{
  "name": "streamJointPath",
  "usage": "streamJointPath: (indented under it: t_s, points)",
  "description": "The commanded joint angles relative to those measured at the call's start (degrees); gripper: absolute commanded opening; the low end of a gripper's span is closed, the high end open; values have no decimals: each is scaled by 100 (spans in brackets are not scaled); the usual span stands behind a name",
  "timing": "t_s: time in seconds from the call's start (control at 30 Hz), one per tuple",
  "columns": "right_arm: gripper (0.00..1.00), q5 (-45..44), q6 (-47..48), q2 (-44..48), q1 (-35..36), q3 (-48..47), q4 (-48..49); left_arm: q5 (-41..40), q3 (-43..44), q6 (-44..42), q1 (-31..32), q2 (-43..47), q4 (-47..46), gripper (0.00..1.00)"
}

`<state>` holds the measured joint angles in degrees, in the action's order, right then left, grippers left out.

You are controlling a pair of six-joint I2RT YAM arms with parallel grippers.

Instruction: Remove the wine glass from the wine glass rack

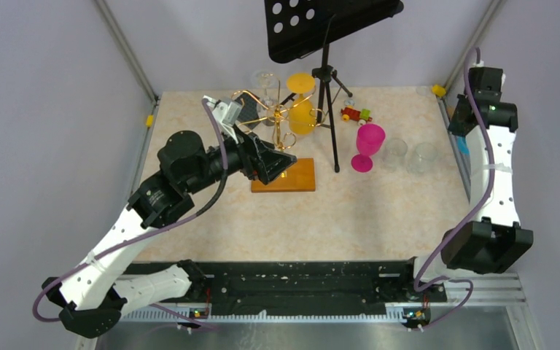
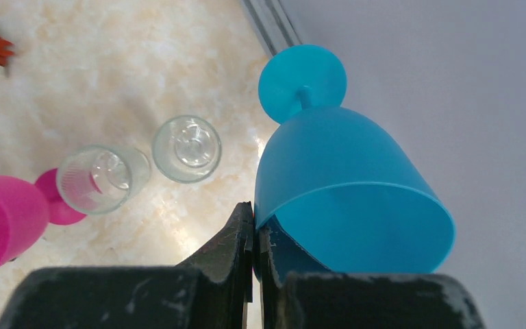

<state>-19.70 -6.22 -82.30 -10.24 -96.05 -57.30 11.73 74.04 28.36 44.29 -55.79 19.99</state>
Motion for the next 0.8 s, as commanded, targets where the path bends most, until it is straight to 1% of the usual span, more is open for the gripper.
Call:
streamJointPath:
  t_s: [0.0, 0.07, 0.23, 0.3, 0.4, 0.43, 0.53, 0.6, 0.77]
  points:
    - [0, -15, -222, -324, -171, 19, -462, -31, 33, -18, -8, -28, -96, 89]
    - [0, 70, -257, -375, -171, 212, -577, -133, 21, 76, -4, -53, -87, 89]
    - [0, 484, -116, -128, -171, 937, -490, -225, -17, 238, -8, -67, -183, 88]
    - [0, 718, -50, -109, -171, 1037, -448, -291, -15, 293, -8, -49, -188, 87]
    - [0, 1384, 55, -119, -164, 1190, -374, -407, -20, 319, -8, 24, -176, 87]
    - [0, 1480, 78, -138, -156, 1258, -352, -461, -16, 319, -8, 48, -165, 86]
    - [0, 1580, 133, -177, -55, 1456, -332, -589, -13, 319, -8, 113, -134, 86]
    - [0, 1845, 194, -199, 40, 1500, -327, -631, -15, 319, -8, 137, -125, 86]
    - [0, 1873, 256, -326, 223, 1506, -397, -648, -29, 319, -8, 147, -109, 86]
